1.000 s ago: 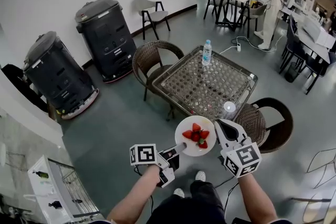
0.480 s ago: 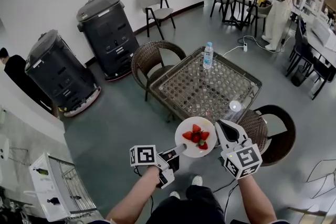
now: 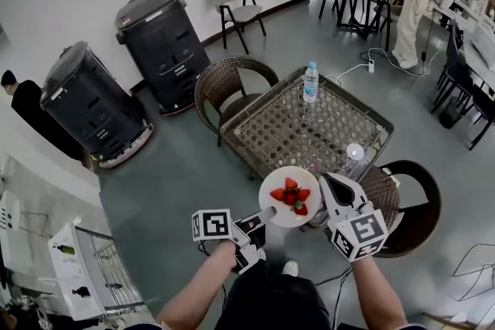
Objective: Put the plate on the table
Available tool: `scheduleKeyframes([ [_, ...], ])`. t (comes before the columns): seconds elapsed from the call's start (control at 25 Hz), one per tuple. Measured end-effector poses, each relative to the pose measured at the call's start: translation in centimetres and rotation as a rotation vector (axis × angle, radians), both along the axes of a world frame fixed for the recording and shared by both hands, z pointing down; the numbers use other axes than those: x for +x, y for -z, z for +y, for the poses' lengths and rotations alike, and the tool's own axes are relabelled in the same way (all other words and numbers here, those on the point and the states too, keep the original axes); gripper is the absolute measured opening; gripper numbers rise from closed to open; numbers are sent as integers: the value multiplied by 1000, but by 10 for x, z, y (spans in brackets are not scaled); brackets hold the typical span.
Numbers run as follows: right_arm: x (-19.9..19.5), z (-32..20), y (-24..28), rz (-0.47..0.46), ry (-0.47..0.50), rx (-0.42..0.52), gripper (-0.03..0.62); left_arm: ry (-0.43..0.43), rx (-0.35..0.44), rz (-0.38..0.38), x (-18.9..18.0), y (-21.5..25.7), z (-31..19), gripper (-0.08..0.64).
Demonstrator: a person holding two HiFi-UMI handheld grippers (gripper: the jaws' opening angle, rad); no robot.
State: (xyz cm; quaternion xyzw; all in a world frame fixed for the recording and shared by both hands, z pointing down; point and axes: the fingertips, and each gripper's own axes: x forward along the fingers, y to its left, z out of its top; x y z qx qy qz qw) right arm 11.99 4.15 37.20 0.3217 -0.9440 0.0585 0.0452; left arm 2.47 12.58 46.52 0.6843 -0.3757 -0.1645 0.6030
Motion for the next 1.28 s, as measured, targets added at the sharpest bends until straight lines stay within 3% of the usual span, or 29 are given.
scheduleKeyframes([
  [0.44, -25, -68, -24, 35, -37, -30, 5, -11, -8, 16, -34, -22, -75, 17],
  [0.96, -68, -144, -50, 123, -113, -97, 5, -62, -77, 62, -76, -65, -168, 17],
  [1.28, -84, -186, -65, 156, -174, -131, 5, -37, -104, 71, -111, -100, -227, 17],
])
